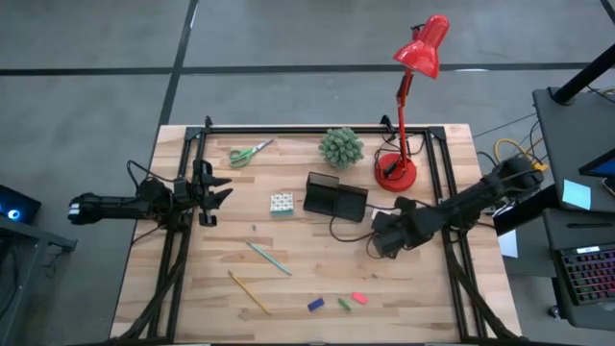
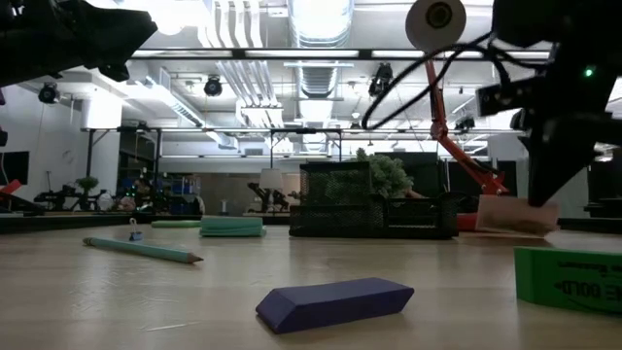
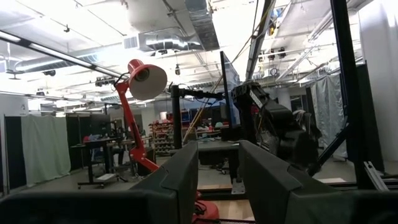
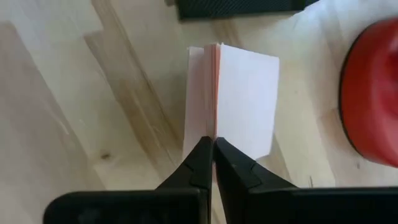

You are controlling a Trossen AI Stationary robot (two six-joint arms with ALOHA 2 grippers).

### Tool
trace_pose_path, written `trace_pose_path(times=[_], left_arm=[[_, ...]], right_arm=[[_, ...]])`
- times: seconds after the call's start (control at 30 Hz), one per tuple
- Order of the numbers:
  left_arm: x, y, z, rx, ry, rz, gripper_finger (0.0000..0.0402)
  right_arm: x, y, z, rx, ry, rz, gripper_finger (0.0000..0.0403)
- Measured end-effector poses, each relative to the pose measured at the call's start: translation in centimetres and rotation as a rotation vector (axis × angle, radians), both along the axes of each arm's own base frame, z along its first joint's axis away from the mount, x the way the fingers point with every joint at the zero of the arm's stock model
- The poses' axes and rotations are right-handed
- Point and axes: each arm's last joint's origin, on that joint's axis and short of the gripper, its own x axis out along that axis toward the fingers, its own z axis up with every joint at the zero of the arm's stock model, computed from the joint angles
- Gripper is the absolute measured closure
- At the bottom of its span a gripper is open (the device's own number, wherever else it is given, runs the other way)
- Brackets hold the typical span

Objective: Pick and place office supplies into organizer
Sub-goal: Put the pink sticky notes into the black desk organizer

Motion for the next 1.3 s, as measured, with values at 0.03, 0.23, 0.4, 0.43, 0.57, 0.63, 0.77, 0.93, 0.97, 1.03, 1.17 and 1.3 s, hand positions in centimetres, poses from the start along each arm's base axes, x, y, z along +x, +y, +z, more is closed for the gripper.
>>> trace_pose_path(times=[0.03,0.23,0.4,0.43,0.57,0.63,0.77,0.93,0.97,1.03,1.17,1.3], left_arm=[[0.0,0.0,0.0,0.0,0.0,0.0,0.0296],[0.0,0.0,0.0,0.0,-0.001,0.0,0.0296],[0.0,0.0,0.0,0.0,-0.001,0.0,0.0296],[0.0,0.0,0.0,0.0,-0.001,0.0,0.0296],[0.0,0.0,0.0,0.0,-0.001,0.0,0.0296],[0.0,0.0,0.0,0.0,-0.001,0.0,0.0296],[0.0,0.0,0.0,0.0,-0.001,0.0,0.0296],[0.0,0.0,0.0,0.0,-0.001,0.0,0.0296],[0.0,0.0,0.0,0.0,0.0,0.0,0.0296],[0.0,0.0,0.0,0.0,0.0,0.0,0.0296],[0.0,0.0,0.0,0.0,0.0,0.0,0.0296],[0.0,0.0,0.0,0.0,0.0,0.0,0.0296]], right_arm=[[-0.1,-0.1,0.3,0.003,-0.011,0.0,0.0395],[-1.0,-0.4,2.4,0.039,-0.099,0.0,0.0395],[-1.8,-0.7,4.1,0.093,-0.184,0.003,0.0395],[-2.0,-0.7,4.4,0.1,-0.201,0.003,0.0395],[-2.1,-0.8,5.3,0.118,-0.277,0.02,0.0394],[-1.7,-0.7,5.7,0.109,-0.332,0.05,0.0394],[-0.6,-0.5,6.3,0.049,-0.45,0.133,0.0394],[0.7,-0.5,6.2,-0.079,-0.499,0.185,0.0394],[1.0,-0.6,6.1,-0.099,-0.499,0.178,0.0394],[1.4,-0.9,5.6,-0.129,-0.483,0.159,0.0394],[2.4,-1.7,4.3,-0.159,-0.426,0.121,0.0394],[3.3,-2.3,2.8,-0.185,-0.356,0.106,0.0394]])
